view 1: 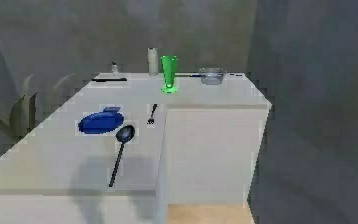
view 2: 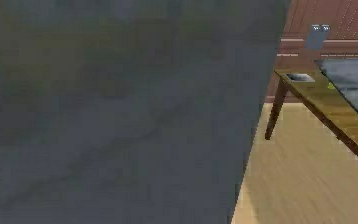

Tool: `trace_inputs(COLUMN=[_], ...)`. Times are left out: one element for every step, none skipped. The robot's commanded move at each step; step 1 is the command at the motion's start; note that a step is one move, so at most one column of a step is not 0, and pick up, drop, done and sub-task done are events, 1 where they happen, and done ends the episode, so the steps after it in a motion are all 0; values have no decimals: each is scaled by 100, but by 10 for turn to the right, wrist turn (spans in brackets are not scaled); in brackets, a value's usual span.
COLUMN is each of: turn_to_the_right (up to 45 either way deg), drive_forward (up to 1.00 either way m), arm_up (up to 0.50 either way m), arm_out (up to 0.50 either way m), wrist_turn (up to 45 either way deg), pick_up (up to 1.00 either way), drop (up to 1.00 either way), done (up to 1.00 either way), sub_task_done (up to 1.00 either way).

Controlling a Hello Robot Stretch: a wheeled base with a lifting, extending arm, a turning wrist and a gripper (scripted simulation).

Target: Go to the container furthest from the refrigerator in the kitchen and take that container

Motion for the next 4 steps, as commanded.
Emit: trace_inputs(turn_to_the_right=[-450,-330,450,450], drive_forward=[0,0,0,0], arm_up=[0,0,0,0], arm_out=[0,0,0,0], wrist_turn=[0,0,0,0], pick_up=[0,0,0,0], drop=[0,0,0,0], done=[0,0,0,0], sub_task_done=[0,0,0,0])
